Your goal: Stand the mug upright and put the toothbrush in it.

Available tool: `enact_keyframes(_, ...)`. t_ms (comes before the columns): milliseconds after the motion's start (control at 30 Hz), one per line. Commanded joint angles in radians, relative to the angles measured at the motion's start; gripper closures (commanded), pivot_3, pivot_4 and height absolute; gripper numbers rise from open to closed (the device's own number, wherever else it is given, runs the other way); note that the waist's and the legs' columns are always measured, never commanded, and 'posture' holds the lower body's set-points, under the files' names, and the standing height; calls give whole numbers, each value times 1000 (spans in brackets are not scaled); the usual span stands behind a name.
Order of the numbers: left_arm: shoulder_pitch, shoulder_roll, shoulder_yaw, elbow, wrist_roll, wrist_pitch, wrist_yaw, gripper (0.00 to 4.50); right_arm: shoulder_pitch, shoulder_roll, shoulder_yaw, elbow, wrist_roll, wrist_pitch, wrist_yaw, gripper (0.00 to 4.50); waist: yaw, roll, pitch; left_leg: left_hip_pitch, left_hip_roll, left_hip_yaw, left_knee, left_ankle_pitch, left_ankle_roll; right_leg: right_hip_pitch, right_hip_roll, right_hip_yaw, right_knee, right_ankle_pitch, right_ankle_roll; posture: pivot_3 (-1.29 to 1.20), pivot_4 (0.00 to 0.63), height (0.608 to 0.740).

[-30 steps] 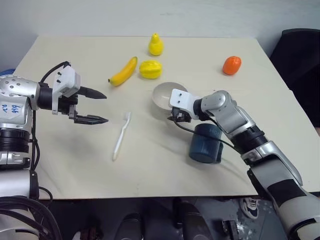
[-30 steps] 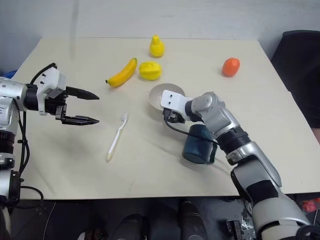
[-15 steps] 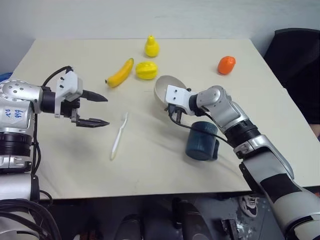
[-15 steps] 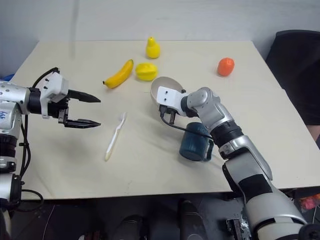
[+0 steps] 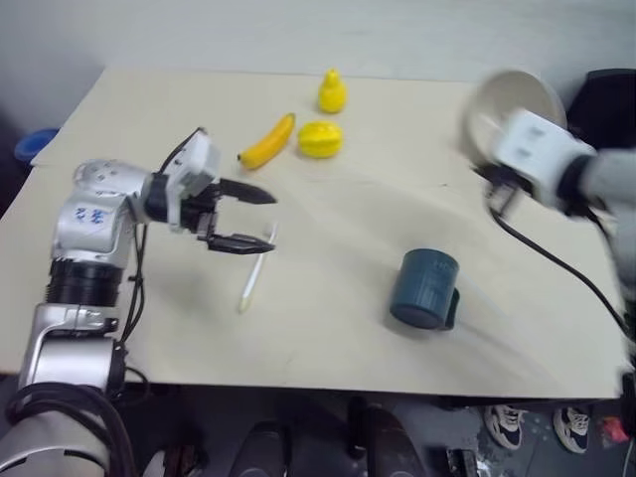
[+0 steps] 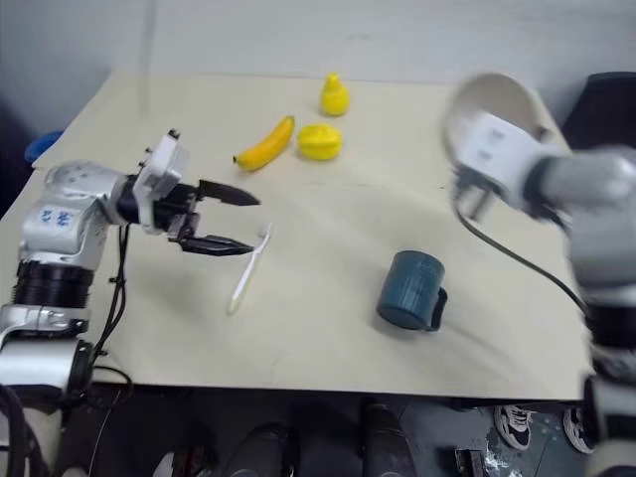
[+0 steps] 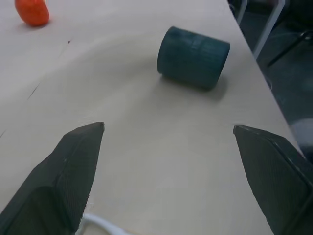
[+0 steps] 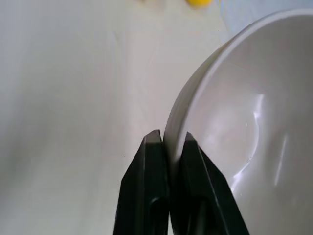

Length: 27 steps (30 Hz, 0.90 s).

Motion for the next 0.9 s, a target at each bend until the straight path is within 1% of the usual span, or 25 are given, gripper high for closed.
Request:
enact_keyframes(33,-20,2,3,-44,-34,22,-18,0,79,-51,-160,-153,38,93,19,4466,-16,1,0,1,0,3,1,0,0,0,0,2,0,1,2,0,150,740)
enact_keyframes(67,-21,1,0,-45,-34,23,-18,0,108,-53,-180,-171,46,106,17,4466,-26,1,0,3,0,8,2,1,1,0,0,5,-1,5,1,0,150,740)
enact_keyframes(100,-24,-14,-18,-45,-33,17,-31,0,240,3,-274,-233,26,150,22,4466,-30,1,0,4,0,8,2,1,3,1,0,6,-1,7,1,0,150,740)
enact_keyframes(133,-29,-26,-31,-41,-32,11,-40,0,336,41,-343,-276,15,182,23,4466,-25,1,0,6,0,8,1,3,3,3,0,6,-2,9,0,0,150,740)
enact_keyframes(167,-31,-39,-53,-39,-27,-7,-58,0,445,110,-407,-323,9,212,5,4466,-14,-2,-1,8,1,2,1,4,4,8,2,4,-4,9,-1,0,150,740)
enact_keyframes(200,-32,-47,-68,-37,-23,-20,-68,0,514,154,-446,-355,12,228,-14,4466,-7,-3,-1,16,4,0,-2,3,2,18,6,2,-7,7,-3,0,150,740)
enact_keyframes(267,-37,-59,-94,-18,-16,-47,-80,0,598,226,-457,-381,25,229,-63,4466,-4,-1,-1,21,7,-4,-3,-1,2,30,10,0,-9,5,-6,0,150,740)
enact_keyframes(300,-41,-62,-101,-9,-16,-56,-82,0,619,242,-456,-385,32,225,-76,4466,-4,0,0,24,7,-4,-2,-2,2,31,9,1,-9,5,-6,0,150,740)
enact_keyframes(367,-56,-74,-112,15,-16,-71,-85,0,679,283,-447,-383,38,202,-103,3898,-6,0,0,29,6,-4,-2,-3,5,31,7,5,-9,6,-5,0,150,740)
enact_keyframes(433,-72,-87,-121,35,-17,-82,-85,0,727,322,-437,-378,48,177,-131,3456,-9,0,0,33,5,-4,-3,-4,7,34,7,7,-9,6,-5,0,150,740)
enact_keyframes(600,-89,-99,-136,63,-23,-102,-87,0,752,353,-446,-379,83,154,-192,1742,-12,0,0,34,5,-4,-3,-5,8,33,10,7,-8,5,-6,0,150,740)
enact_keyframes(700,-88,-104,-145,72,-19,-116,-93,0,764,343,-472,-413,100,166,-211,632,-8,0,0,34,5,-4,-3,-5,8,33,10,7,-8,5,-6,0,150,740)
enact_keyframes(767,-89,-106,-151,81,-16,-127,-94,0,770,327,-507,-458,115,200,-207,11,-5,0,0,34,5,-4,-3,-5,8,33,10,7,-8,5,-6,0,150,740)
enact_keyframes(833,-90,-107,-154,88,-16,-134,-94,0,759,305,-568,-536,155,289,-180,11,-4,0,0,34,5,-5,-3,-5,8,33,10,7,-8,5,-6,0,150,740)
enact_keyframes(900,-89,-107,-157,89,-17,-139,-96,0,715,290,-627,-616,205,393,-163,11,-4,0,0,33,5,-6,-3,-5,8,33,10,7,-8,5,-6,0,150,740)
